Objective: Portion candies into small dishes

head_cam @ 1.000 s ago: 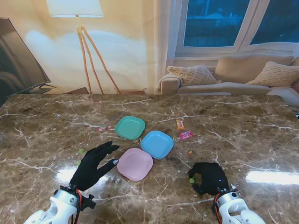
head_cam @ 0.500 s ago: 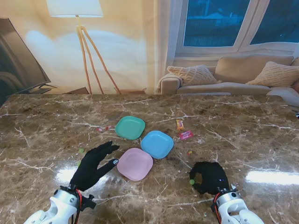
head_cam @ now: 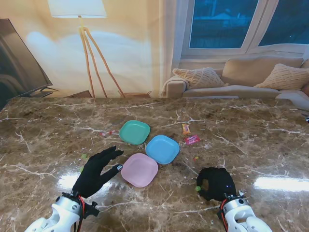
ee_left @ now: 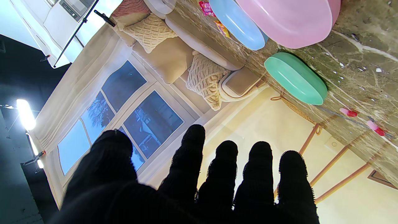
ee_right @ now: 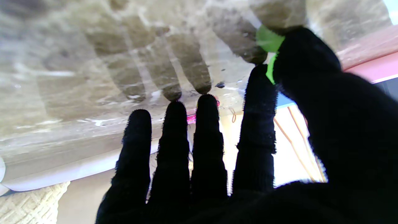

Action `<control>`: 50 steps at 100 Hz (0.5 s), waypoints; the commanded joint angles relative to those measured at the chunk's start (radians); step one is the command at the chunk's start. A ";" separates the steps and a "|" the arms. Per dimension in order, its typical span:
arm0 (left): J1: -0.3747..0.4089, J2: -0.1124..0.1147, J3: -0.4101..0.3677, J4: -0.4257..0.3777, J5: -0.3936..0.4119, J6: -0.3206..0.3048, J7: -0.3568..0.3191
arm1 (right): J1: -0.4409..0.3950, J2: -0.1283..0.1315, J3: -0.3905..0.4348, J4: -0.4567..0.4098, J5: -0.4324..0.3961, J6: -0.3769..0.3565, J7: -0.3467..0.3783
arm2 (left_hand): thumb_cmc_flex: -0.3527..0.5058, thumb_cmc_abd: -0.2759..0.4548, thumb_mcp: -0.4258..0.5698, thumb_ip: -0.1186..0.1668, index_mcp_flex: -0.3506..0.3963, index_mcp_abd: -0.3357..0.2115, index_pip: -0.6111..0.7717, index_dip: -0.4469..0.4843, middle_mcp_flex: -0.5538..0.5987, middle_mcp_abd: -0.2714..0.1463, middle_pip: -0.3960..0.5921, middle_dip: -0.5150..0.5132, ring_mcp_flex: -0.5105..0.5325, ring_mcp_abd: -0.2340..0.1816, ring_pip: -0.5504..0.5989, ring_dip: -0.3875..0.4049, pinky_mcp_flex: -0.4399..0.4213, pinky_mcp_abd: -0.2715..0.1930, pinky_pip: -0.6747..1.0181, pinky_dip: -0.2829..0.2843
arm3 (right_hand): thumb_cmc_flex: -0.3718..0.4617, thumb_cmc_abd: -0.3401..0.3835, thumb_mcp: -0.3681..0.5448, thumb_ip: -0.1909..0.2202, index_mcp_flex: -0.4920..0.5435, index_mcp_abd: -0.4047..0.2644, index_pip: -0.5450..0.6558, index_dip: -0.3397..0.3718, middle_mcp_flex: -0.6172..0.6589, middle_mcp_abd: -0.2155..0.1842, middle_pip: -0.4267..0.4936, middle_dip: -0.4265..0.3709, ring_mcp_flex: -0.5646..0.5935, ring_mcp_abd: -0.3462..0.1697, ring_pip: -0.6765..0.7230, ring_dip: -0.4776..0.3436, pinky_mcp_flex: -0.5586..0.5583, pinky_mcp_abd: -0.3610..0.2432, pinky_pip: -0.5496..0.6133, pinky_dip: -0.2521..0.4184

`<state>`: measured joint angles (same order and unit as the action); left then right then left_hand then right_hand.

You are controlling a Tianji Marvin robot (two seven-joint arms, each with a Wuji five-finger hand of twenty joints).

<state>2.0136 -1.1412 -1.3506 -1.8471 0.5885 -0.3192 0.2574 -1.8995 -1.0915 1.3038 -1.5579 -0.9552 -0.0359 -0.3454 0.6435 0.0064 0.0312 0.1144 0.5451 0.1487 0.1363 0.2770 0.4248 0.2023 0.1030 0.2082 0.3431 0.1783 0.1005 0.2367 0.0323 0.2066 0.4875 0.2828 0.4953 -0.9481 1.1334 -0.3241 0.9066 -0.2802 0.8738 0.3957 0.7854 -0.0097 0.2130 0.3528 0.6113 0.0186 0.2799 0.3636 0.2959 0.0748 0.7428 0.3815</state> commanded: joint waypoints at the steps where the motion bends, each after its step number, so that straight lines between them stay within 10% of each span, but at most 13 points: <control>1: 0.007 -0.001 0.003 0.001 0.001 0.000 0.002 | -0.009 -0.004 -0.004 0.018 0.004 0.004 0.015 | 0.025 0.038 -0.019 -0.015 0.000 -0.020 -0.001 -0.005 0.000 -0.012 0.001 -0.008 -0.003 -0.023 -0.009 -0.009 -0.010 -0.009 0.016 -0.013 | 0.054 0.006 -0.003 -0.026 0.056 -0.051 0.060 -0.004 0.015 -0.028 0.011 -0.018 0.025 -0.034 0.003 -0.020 0.004 0.008 0.018 0.023; 50: 0.009 -0.001 0.003 0.000 0.002 -0.002 0.004 | 0.000 -0.007 -0.010 0.038 0.024 -0.019 -0.003 | 0.024 0.037 -0.020 -0.016 -0.001 -0.018 -0.001 -0.005 0.000 -0.011 -0.001 -0.008 -0.004 -0.022 -0.010 -0.010 -0.011 -0.005 0.013 -0.015 | 0.067 0.057 0.004 -0.008 0.091 -0.046 0.096 -0.045 0.059 -0.039 0.020 -0.014 0.040 -0.040 0.004 -0.019 0.008 0.009 0.028 0.022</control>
<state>2.0147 -1.1413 -1.3510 -1.8476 0.5892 -0.3201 0.2591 -1.8888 -1.0938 1.2990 -1.5404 -0.9388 -0.0527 -0.3626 0.6435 0.0064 0.0312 0.1144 0.5451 0.1487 0.1363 0.2770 0.4248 0.2023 0.1031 0.2082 0.3431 0.1783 0.1005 0.2367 0.0322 0.2068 0.4875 0.2824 0.4951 -0.9360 1.1125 -0.3287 0.9357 -0.2772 0.8856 0.3449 0.8280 -0.0243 0.2126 0.3338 0.6289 0.0171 0.2728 0.3636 0.3071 0.0749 0.7450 0.3816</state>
